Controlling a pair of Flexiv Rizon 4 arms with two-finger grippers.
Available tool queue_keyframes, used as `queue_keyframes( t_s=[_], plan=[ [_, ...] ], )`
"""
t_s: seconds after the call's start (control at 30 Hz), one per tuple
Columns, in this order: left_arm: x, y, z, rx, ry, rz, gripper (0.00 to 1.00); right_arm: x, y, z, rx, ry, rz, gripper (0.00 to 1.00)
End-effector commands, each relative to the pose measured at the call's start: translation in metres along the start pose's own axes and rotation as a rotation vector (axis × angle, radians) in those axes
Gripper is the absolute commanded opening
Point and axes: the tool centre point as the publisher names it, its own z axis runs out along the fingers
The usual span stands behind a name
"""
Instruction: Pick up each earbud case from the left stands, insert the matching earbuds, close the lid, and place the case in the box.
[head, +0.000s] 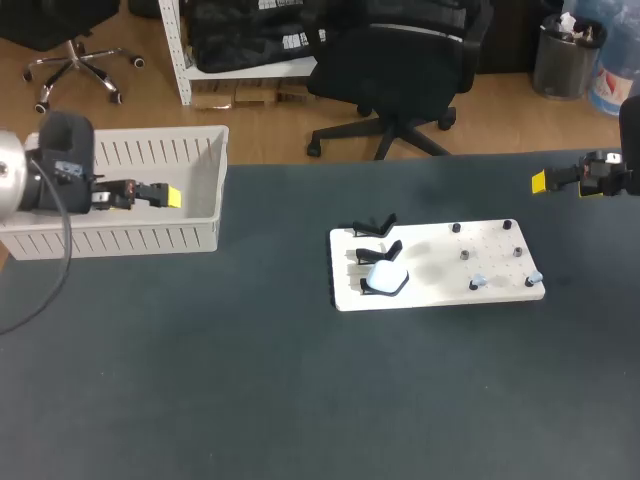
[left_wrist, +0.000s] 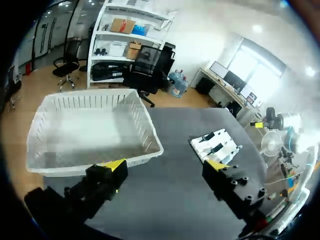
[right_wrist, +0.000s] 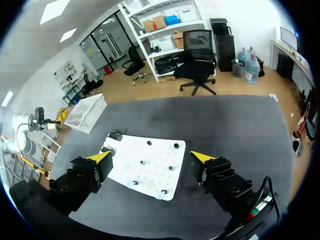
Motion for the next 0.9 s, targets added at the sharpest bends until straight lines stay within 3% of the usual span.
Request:
queue_keyframes(
  t_s=[0.03, 0.3, 0.37, 0.43, 0.6, 0.9],
  plan=[
    [-0.022, -0.006, 0.015, 0.071, 0.016, 0.112, 1.00, 0.000, -0.001, 0.000, -0.002, 0.001, -0.001, 1.00],
    [-0.047, -0.053, 0.040, 0.226, 0.030, 0.470, 1.00, 0.000, -0.001, 0.000, -0.002, 0.001, -0.001, 1.00],
    [-0.048, -0.061, 0.044, 0.253, 0.032, 0.519, 1.00, 0.000, -0.001, 0.000, -0.002, 0.001, -0.001, 1.00],
    [-0.045, -0.082, 0.052, 0.289, 0.014, 0.651, 1.00, 0.000, -0.001, 0.000, -0.002, 0.001, -0.001, 1.00],
    [-0.035, -0.111, 0.060, 0.382, -0.031, 0.817, 1.00, 0.000, -0.001, 0.000, -0.002, 0.001, -0.001, 1.00],
    [-0.006, -0.139, 0.077, 0.483, -0.089, 0.983, 1.00, 0.000, -0.001, 0.000, -0.002, 0.001, -0.001, 1.00]
  ],
)
